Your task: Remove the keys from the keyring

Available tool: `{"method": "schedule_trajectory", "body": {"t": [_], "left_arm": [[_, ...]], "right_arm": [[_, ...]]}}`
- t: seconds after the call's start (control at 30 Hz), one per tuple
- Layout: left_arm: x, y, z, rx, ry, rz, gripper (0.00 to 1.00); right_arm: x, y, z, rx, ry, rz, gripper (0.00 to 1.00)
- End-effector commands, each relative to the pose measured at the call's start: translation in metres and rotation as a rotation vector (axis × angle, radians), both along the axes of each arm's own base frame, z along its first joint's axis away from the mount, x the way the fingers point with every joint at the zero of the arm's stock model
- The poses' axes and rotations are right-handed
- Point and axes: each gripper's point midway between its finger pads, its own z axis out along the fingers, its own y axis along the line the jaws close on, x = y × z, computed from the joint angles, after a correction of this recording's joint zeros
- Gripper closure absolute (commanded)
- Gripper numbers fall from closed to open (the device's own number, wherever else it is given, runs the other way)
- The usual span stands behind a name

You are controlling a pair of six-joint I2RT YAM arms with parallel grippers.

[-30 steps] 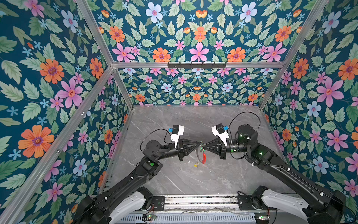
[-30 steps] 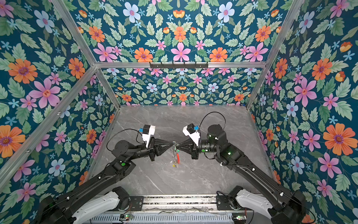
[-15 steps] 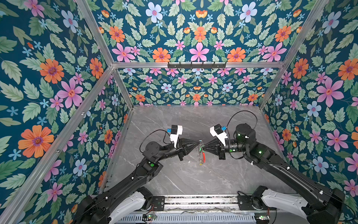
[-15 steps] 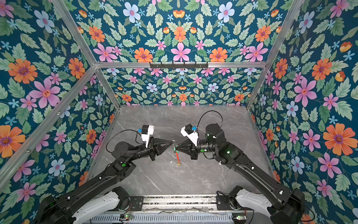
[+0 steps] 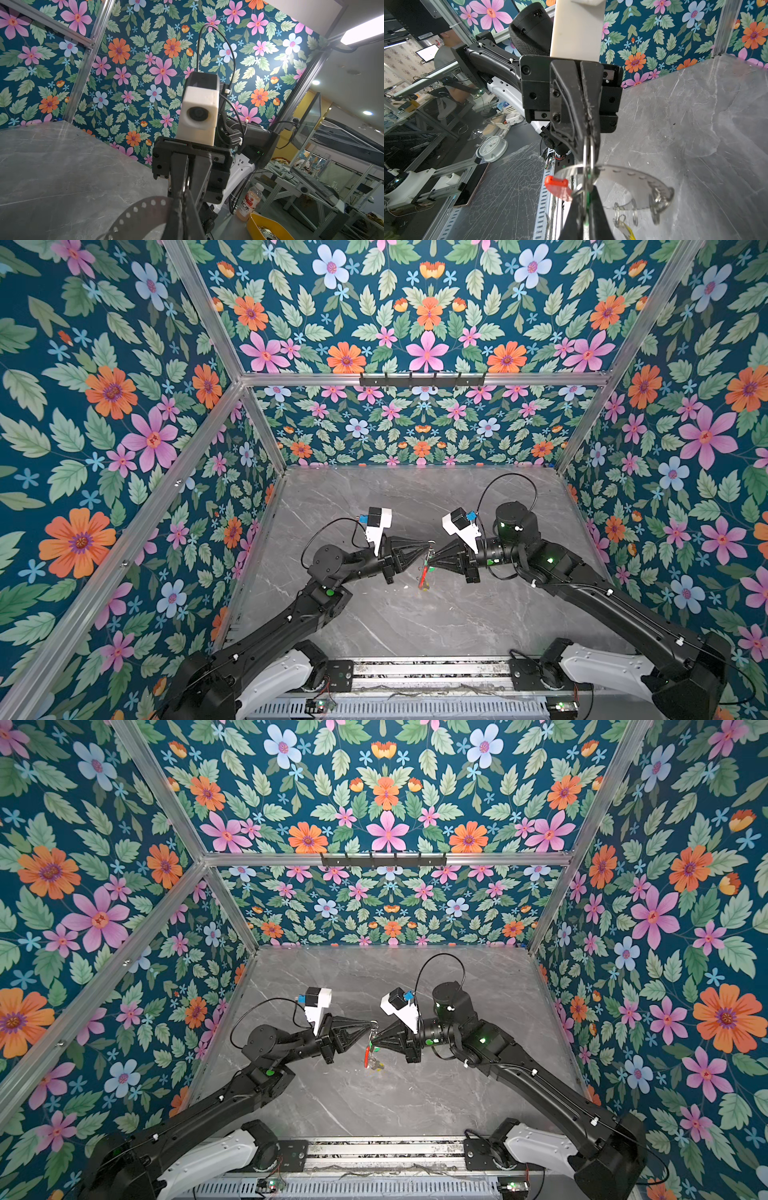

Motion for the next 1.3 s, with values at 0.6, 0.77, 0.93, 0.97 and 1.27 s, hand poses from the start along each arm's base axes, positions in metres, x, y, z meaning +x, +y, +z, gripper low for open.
{"method": "schedule_trajectory", "body": {"t": [0.6,0.77,0.93,0.97,1.27], "left_arm": [[0.000,0.004,0.008,-0.005,-0.061,0.041,1.00],[0.002,0.004,0.007,-0.010,-0.064,0.050,1.00],[0.005,0.006,0.007,-0.022,-0.065,0.071,1.00],[0.006,0.006,0.007,-0.026,-0.065,0.078,1.00],[0.009,0.011,0.009,-0.059,-0.067,0.111,1.00]], "right_arm": [[0.010,-0.033,0.035,0.007,-0.147,-0.234,0.51],[0.023,-0.024,0.063,0.109,-0.040,-0.183,0.49],[0.023,-0.013,0.073,0.157,0.039,-0.094,0.48],[0.023,-0.011,0.072,0.157,0.046,-0.087,0.49],[0.027,-0.005,0.055,0.133,0.098,-0.073,0.65]]}}
